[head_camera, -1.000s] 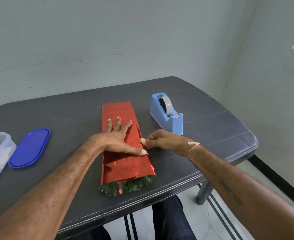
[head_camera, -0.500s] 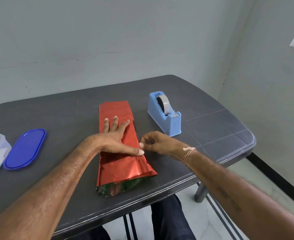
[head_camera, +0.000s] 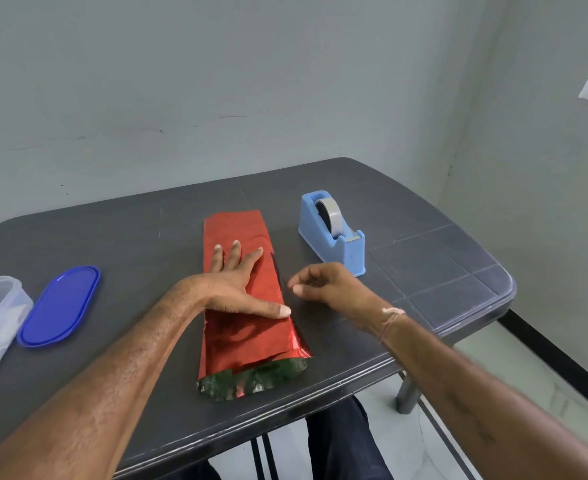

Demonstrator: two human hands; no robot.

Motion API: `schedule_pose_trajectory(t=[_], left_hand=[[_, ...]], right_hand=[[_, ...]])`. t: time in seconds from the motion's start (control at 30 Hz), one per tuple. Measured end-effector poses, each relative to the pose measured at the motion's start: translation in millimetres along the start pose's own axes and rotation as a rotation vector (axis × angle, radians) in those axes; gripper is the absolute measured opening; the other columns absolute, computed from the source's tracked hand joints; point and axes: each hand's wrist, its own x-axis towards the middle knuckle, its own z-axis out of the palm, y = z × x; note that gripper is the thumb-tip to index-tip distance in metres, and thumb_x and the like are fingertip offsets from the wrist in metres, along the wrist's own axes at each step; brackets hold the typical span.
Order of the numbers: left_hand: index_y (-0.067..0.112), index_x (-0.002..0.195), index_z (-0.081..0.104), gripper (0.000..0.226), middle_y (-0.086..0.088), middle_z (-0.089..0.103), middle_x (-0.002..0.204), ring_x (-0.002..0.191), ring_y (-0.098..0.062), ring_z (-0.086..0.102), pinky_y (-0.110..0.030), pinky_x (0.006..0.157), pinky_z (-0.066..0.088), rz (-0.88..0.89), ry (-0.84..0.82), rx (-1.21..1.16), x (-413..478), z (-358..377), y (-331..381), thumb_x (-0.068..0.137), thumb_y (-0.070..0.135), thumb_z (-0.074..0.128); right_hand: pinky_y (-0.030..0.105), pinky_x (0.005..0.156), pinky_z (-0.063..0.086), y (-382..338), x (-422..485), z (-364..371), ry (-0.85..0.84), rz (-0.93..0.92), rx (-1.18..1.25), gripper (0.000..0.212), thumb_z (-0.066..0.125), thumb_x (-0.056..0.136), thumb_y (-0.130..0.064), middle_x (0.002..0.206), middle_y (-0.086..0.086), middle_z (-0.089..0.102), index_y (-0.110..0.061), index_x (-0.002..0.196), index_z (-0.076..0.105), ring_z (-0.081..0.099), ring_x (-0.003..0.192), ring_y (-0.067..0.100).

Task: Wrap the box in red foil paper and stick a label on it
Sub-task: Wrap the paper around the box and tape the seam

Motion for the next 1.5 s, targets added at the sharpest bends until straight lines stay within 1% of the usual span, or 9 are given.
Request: schedule_pose_trajectory(t=[0.1, 0.4, 0.67, 0.77, 0.9, 1.03, 1.2, 1.33, 1.5], left_hand=[[0.044, 0.156, -0.023, 0.153, 0.006, -0.047, 0.156, 0.14, -0.026, -0.048, -0.063, 0.121, -0.01, -0.005, 0.011, 0.007, -1, -2, -3, 0.043, 0.097, 0.066], [0.041, 0.156, -0.024, 0.149, 0.004, -0.047, 0.156, 0.14, -0.028, -0.048, -0.062, 0.122, -0.01, -0.002, 0.015, 0.019, 1, 2, 2, 0.051, 0.092, 0.069], [0.04, 0.158, -0.02, 0.146, 0.003, -0.042, 0.159, 0.143, -0.027, -0.044, -0.06, 0.122, -0.009, 0.001, 0.032, 0.001, -4, -1, 1, 0.054, 0.089, 0.07], [0.04, 0.158, -0.019, 0.146, 0.003, -0.043, 0.159, 0.143, -0.028, -0.044, -0.061, 0.121, -0.008, -0.003, 0.033, 0.015, -3, -3, 1, 0.053, 0.09, 0.069], [0.04, 0.158, -0.02, 0.146, 0.002, -0.043, 0.159, 0.143, -0.029, -0.043, -0.061, 0.121, -0.008, -0.007, 0.042, 0.032, -3, -2, 3, 0.054, 0.09, 0.069], [0.04, 0.158, -0.02, 0.147, 0.002, -0.042, 0.159, 0.143, -0.028, -0.044, -0.06, 0.121, -0.007, -0.006, 0.044, 0.027, -2, 0, 0, 0.053, 0.09, 0.07], [0.039, 0.158, -0.02, 0.145, 0.002, -0.043, 0.159, 0.143, -0.028, -0.044, -0.06, 0.121, -0.007, 0.0, 0.047, 0.017, -4, -1, 4, 0.056, 0.088, 0.07], [0.039, 0.158, -0.019, 0.144, 0.003, -0.043, 0.159, 0.143, -0.028, -0.044, -0.06, 0.121, -0.007, -0.003, 0.05, 0.008, -7, -1, 3, 0.056, 0.088, 0.07], [0.039, 0.158, -0.019, 0.145, 0.003, -0.043, 0.159, 0.143, -0.028, -0.044, -0.06, 0.121, -0.008, 0.003, 0.055, -0.003, -7, -1, 2, 0.056, 0.087, 0.071]], right_hand=[[0.003, 0.065, 0.045, -6, -9, 2, -0.07, 0.019, 0.073, 0.009, 0.072, 0.095, -0.014, 0.092, -0.01, 0.077, -0.013, 0.101, 0.078, 0.065, 0.079, -0.011], [0.012, 0.059, 0.049, -11, -19, 7, -0.079, 0.072, 0.038, 0.017, 0.07, 0.098, -0.019, 0.094, 0.003, 0.079, -0.009, 0.109, 0.079, 0.07, 0.075, 0.002], [0.022, 0.069, 0.054, -32, -7, 9, 0.097, 0.084, 0.129, 0.023, 0.072, 0.097, -0.029, 0.103, 0.006, 0.078, -0.01, 0.109, 0.074, 0.07, 0.079, 0.006], [0.02, 0.072, 0.053, -38, 2, -2, 0.408, -0.029, -0.119, 0.018, 0.077, 0.092, -0.028, 0.099, -0.004, 0.073, -0.018, 0.106, 0.076, 0.066, 0.077, 0.002], [0.029, 0.087, 0.044, -44, 10, -43, 0.723, 0.014, -0.489, 0.034, 0.071, 0.094, -0.034, 0.123, 0.008, 0.055, -0.012, 0.119, 0.071, 0.058, 0.108, 0.024], [0.029, 0.061, 0.037, -49, 18, -71, 0.488, 0.243, -0.444, 0.037, 0.067, 0.094, -0.035, 0.077, 0.007, 0.052, -0.004, 0.074, 0.063, 0.048, 0.071, 0.024], [0.034, 0.068, 0.063, -55, 31, -89, 0.34, 0.338, -0.201, 0.029, 0.07, 0.095, -0.027, 0.102, 0.014, 0.063, 0.002, 0.1, 0.067, 0.066, 0.09, 0.027], [0.051, 0.086, 0.062, -65, 33, -92, 0.305, 0.415, -0.05, 0.035, 0.073, 0.093, -0.009, 0.119, 0.02, 0.059, 0.008, 0.121, 0.063, 0.068, 0.107, 0.041], [0.051, 0.087, 0.062, -59, 29, -93, 0.331, 0.436, 0.09, 0.024, 0.07, 0.095, -0.01, 0.125, 0.02, 0.058, 0.004, 0.114, 0.064, 0.067, 0.111, 0.042]])
